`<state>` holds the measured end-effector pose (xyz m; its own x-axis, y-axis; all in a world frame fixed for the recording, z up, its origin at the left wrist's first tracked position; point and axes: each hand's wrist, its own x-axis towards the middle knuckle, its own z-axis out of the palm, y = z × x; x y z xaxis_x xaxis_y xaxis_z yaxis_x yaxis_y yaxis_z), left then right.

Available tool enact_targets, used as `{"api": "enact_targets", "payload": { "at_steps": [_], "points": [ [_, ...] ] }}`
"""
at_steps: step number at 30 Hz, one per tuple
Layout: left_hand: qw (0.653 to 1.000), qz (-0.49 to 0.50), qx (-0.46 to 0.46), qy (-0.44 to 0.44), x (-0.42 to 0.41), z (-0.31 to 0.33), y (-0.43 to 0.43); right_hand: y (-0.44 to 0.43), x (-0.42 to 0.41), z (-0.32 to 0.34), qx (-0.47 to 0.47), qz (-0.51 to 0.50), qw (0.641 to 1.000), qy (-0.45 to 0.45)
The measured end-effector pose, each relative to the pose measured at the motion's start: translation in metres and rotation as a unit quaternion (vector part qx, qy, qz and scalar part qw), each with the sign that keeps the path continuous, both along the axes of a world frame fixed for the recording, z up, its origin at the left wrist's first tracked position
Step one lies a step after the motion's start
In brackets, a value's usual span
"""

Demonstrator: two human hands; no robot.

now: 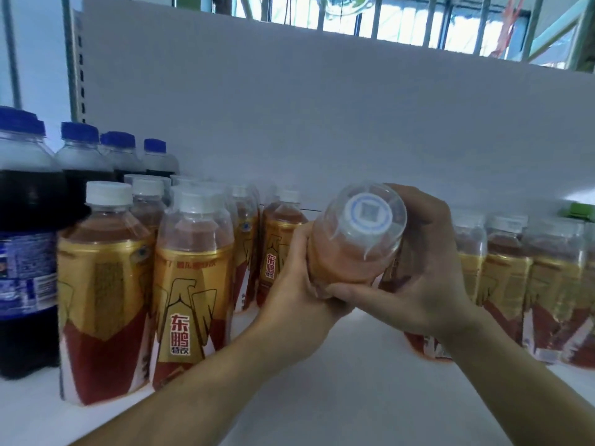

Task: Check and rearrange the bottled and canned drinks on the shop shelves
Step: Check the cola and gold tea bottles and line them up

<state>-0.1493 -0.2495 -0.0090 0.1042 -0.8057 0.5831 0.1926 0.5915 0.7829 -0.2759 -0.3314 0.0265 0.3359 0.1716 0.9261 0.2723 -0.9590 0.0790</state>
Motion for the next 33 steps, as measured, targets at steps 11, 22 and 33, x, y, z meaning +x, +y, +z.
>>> {"api": "enact_targets", "payload": {
  "at_steps": [11, 22, 33],
  "points": [
    [0.983, 0.029, 0.127, -0.132, 0.004, 0.004, 0.008, 0.001, -0.001, 0.016, 0.633, 0.107, 0.766, 0.043],
    [0.991, 0.029, 0.115, -0.065, 0.000, 0.002, 0.006, -0.001, 0.001, 0.007, 0.743, 0.106, 0.658, 0.063],
    [0.984, 0.061, 0.049, -0.160, -0.008, -0.006, 0.010, 0.005, 0.007, 0.012, 0.695, 0.082, 0.713, -0.042]
  ]
}}
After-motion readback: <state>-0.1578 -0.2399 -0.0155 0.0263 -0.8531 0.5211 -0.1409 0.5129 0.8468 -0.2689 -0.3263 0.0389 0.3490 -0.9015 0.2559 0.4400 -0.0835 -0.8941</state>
